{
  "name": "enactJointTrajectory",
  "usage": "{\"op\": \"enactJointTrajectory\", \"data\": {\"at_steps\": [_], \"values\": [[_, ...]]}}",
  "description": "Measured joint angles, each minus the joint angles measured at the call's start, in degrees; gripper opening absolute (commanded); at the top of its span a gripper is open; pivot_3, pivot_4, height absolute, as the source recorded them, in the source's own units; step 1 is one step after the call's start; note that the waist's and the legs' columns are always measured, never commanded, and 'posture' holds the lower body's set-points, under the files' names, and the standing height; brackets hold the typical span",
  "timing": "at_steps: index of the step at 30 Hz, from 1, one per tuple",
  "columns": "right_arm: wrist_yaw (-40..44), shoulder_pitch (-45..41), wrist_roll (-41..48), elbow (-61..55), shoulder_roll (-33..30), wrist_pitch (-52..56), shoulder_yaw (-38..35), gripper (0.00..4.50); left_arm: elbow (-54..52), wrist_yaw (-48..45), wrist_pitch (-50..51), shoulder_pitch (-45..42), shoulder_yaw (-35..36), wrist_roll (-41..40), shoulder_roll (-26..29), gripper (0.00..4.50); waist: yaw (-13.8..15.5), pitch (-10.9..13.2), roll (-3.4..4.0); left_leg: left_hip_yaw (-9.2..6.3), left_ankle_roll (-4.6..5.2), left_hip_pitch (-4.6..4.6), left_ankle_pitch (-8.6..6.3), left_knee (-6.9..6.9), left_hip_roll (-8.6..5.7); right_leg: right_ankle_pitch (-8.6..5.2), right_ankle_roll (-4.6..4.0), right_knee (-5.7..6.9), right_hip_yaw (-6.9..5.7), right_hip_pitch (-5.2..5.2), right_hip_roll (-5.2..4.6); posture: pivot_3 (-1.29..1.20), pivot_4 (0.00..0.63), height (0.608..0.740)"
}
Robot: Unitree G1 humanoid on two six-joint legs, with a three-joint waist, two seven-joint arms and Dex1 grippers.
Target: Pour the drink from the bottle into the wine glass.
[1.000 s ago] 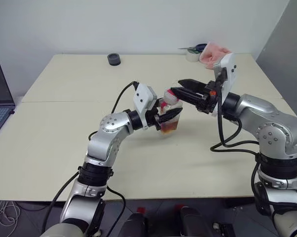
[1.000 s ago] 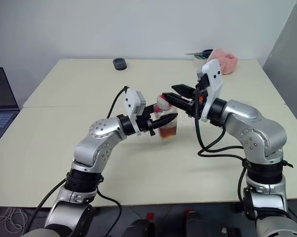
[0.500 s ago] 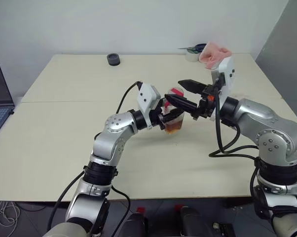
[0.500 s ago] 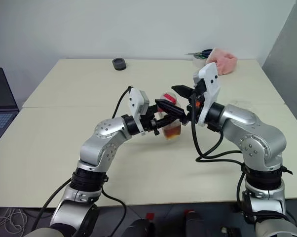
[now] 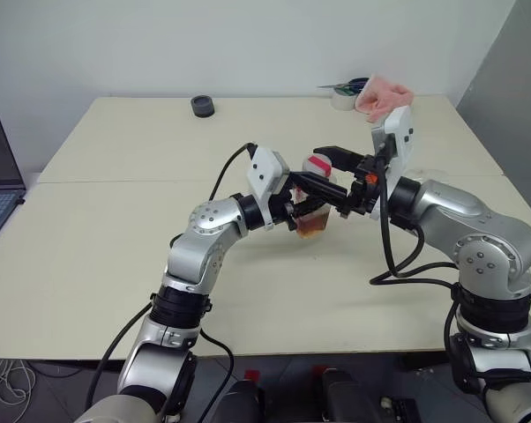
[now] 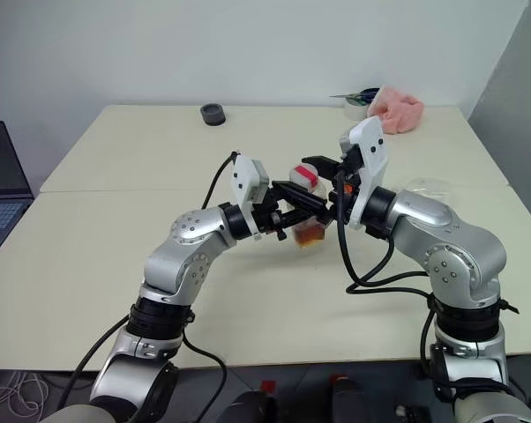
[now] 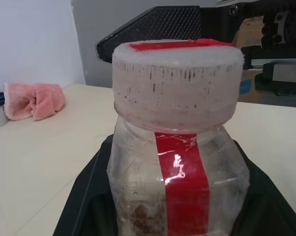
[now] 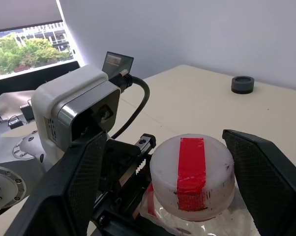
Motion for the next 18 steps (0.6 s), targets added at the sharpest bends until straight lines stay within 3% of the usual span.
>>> {"op": "enactJointTrajectory", "data": {"at_steps": [3, 8, 14, 18], "values": [[-0.1, 0.0, 0.0, 0.0, 0.0, 0.0, -0.1, 3.37, -0.1, 0.0, 0.0, 0.0, 0.0, 0.0, 0.0, 1.95, 0.0, 0.0, 0.0, 0.0, 0.0, 0.0, 0.0, 0.0, 0.0, 0.0, 0.0, 0.0, 0.0, 0.0, 0.0, 0.0, 0.15, 0.74], [-0.3, 0.0, -0.1, 0.5, -0.1, 0.0, -1.3, 1.86, -0.8, -0.3, 0.0, 0.1, 0.0, -0.2, 0.1, 1.95, 0.0, 0.0, 0.0, 0.01, 0.0, 0.01, 0.0, 0.0, 0.01, 0.0, 0.0, 0.01, 0.01, 0.0, 0.0, 0.0, 0.15, 0.74], [0.3, 0.2, -0.1, 0.5, -0.1, -0.1, -1.0, 1.87, -2.1, -0.2, 0.6, 0.9, 0.0, -0.3, 0.7, 1.95, 0.0, 0.0, 0.0, 0.0, 0.0, 0.0, 0.0, 0.0, 0.0, 0.0, 0.0, 0.0, 0.01, 0.0, 0.0, 0.0, 0.15, 0.74], [7.6, 0.1, 0.0, 0.9, -4.3, -1.6, 0.7, 1.87, -4.8, -3.2, 2.0, 2.1, -0.5, -1.6, 3.2, 1.95, 0.0, 0.0, 0.0, 0.02, 0.0, 0.0, 0.0, -0.01, 0.0, 0.0, 0.0, -0.01, -0.01, 0.0, 0.02, 0.0, 0.15, 0.74]]}}
